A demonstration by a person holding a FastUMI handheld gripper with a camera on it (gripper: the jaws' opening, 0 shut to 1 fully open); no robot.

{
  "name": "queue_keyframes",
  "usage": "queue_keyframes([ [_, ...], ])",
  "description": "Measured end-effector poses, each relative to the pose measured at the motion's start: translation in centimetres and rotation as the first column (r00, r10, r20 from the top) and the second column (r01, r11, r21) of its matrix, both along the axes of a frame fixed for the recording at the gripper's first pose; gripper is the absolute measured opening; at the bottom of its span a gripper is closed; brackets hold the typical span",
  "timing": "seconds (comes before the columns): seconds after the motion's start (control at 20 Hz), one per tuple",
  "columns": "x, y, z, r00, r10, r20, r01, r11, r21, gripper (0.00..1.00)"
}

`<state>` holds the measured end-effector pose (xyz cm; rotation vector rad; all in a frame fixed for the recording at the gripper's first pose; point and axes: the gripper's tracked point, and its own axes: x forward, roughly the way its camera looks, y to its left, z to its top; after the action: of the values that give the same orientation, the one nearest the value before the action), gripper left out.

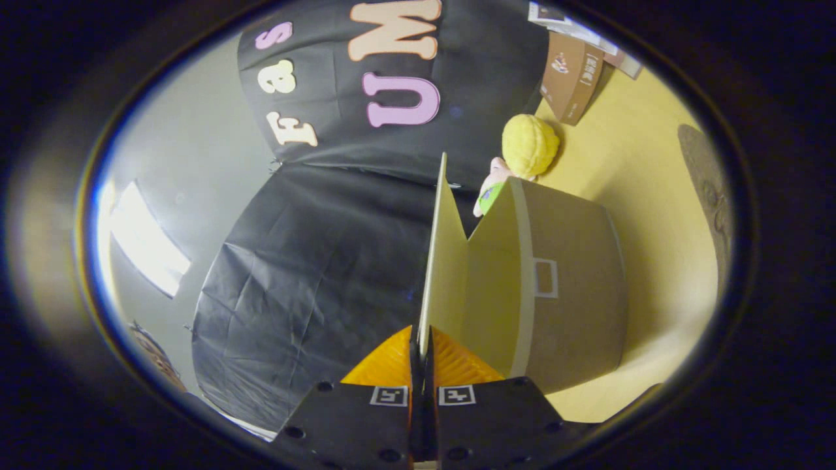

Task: Open the storage box then place both shoes into the box .Put the left shoe in first, then the right shoe, with the right side of both shoes facing outward in a uniform manner.

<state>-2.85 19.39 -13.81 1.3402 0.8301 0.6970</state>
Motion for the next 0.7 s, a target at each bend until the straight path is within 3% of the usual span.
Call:
queue_keyframes([
  [0.7,1.7,8.0,8.4,0.991,0.059,0.120,-0.037,0.983,-0.180,0.04],
])
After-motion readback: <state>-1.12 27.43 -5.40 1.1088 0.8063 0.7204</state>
